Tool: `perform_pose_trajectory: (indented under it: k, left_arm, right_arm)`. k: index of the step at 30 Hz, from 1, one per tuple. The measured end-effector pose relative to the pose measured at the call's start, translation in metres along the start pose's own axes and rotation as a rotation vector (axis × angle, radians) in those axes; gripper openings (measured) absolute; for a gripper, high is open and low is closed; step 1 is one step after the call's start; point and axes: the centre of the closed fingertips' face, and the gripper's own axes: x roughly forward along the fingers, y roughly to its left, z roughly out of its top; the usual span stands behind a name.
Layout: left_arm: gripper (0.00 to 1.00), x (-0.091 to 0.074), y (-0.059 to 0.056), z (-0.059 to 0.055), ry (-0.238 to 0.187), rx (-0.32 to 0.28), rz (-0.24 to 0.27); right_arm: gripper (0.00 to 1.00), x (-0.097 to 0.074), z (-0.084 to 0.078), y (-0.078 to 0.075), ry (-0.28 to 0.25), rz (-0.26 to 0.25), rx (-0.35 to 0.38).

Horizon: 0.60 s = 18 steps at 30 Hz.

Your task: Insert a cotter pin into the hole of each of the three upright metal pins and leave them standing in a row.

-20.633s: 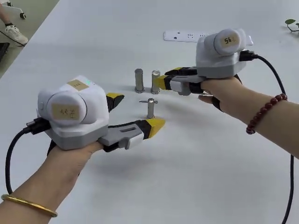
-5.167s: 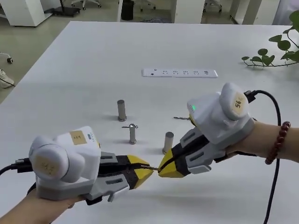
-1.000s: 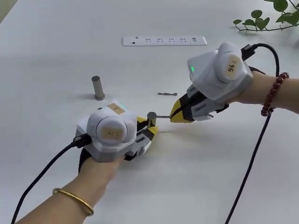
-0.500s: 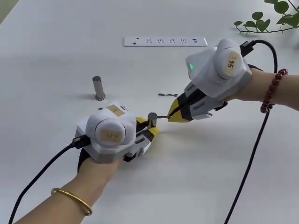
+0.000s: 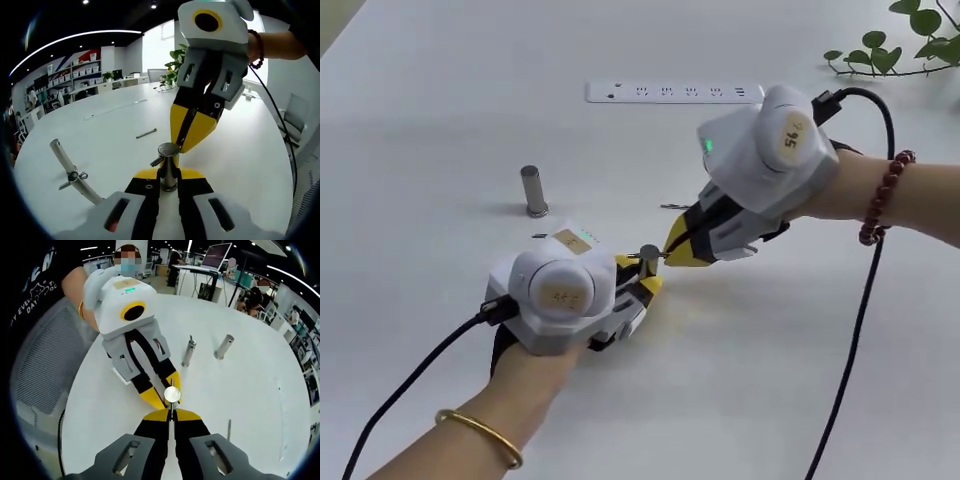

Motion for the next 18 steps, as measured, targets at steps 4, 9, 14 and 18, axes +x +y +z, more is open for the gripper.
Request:
perform_pose_trajectory:
  k: [4, 9, 14, 18]
  left_arm:
    - [0.10, 0.000, 0.000, 0.000, 0.000, -0.003, -0.004]
    - [0.10, 0.000, 0.000, 0.000, 0.001, -0.001, -0.003]
    - [0.10, -0.001, 0.000, 0.000, 0.000, -0.001, -0.004]
    - [0.10, -0.001, 0.000, 0.000, -0.002, -0.007, -0.006]
  right_arm:
    - [0.00, 0.001, 0.001, -0.001, -0.010, -0.008, 0.034]
    - [0.07, -0.001, -0.007, -0.005, 0.003, -0.022, 0.074]
    - [0.03, -0.005, -0.010, -0.007, -0.009, -0.030, 0.100]
    - [0.01, -0.005, -0.011, -0.008, -0.008, -0.031, 0.110]
